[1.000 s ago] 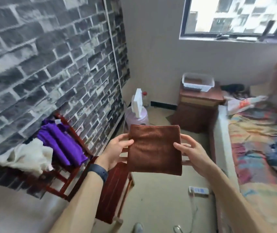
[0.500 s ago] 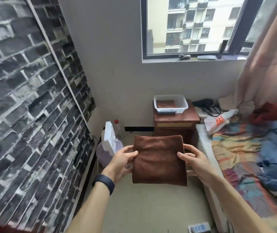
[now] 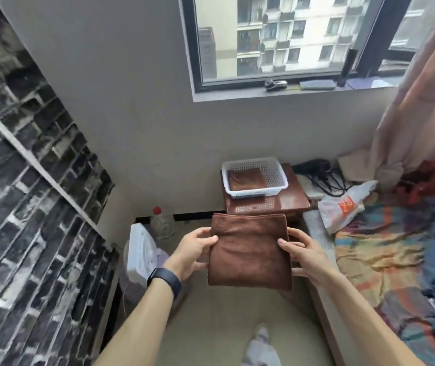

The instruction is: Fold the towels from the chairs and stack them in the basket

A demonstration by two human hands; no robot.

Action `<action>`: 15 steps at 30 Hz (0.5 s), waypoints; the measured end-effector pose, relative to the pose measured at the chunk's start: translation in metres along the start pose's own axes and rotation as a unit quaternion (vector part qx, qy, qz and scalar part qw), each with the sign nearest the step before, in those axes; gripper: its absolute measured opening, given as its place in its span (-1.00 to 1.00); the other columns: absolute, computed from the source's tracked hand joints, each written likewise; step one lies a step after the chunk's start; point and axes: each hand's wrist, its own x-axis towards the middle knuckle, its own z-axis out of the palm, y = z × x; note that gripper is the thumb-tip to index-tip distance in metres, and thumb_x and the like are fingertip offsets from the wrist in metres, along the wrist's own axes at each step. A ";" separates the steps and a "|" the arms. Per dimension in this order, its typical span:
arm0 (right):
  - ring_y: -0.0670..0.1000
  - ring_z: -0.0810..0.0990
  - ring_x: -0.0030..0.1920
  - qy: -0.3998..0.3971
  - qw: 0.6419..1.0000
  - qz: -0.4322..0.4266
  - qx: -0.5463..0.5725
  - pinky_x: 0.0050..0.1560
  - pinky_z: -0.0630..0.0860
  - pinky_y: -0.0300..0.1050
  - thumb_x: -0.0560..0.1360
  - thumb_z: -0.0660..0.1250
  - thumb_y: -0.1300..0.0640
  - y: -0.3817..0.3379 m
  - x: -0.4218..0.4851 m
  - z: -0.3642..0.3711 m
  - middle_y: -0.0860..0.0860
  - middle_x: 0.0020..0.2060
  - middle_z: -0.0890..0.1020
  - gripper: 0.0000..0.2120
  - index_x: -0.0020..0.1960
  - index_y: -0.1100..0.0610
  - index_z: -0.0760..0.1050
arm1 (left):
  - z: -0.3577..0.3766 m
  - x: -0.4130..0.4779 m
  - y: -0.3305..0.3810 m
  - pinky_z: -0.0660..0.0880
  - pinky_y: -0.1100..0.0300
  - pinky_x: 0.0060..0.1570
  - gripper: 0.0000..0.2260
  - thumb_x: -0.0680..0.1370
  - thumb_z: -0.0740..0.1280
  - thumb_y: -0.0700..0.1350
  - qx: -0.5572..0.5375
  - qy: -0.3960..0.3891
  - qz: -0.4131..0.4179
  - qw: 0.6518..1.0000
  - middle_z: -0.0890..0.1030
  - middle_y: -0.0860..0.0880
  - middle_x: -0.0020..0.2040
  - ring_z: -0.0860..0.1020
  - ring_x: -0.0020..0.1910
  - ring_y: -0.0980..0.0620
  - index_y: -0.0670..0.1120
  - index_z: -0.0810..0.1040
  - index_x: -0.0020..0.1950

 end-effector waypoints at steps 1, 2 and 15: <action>0.07 0.73 -0.01 -0.001 1.000 0.003 0.002 -0.19 0.67 0.11 0.53 0.45 0.12 -0.010 0.023 -0.004 0.13 0.02 0.70 -0.73 0.18 -0.13 0.58 | 0.005 0.021 0.013 0.59 -0.03 -0.06 -0.78 0.57 0.38 -0.17 0.002 0.000 -0.002 1.000 0.70 -0.08 0.05 0.64 -0.01 -0.01 -0.03 0.59 0.22; 0.07 0.73 -0.02 -0.001 1.000 0.007 0.002 -0.19 0.67 0.11 0.53 0.45 0.12 -0.021 0.047 -0.008 0.12 0.02 0.70 -0.74 0.18 -0.12 0.58 | 0.009 0.041 0.028 0.59 0.01 -0.09 -0.78 0.58 0.38 -0.17 0.003 0.002 -0.004 1.000 0.70 -0.06 0.04 0.63 -0.02 0.00 -0.03 0.59 0.22; -0.06 0.72 -0.17 0.018 0.999 0.014 -0.042 -0.33 0.60 -0.18 0.56 0.43 0.13 -0.144 0.310 -0.046 0.06 -0.04 0.72 -0.78 0.18 -0.03 0.57 | 0.056 0.267 0.166 0.59 0.04 -0.13 -0.83 0.63 0.32 -0.11 0.010 0.039 -0.022 0.999 0.69 -0.04 0.05 0.65 -0.12 0.01 -0.05 0.58 0.21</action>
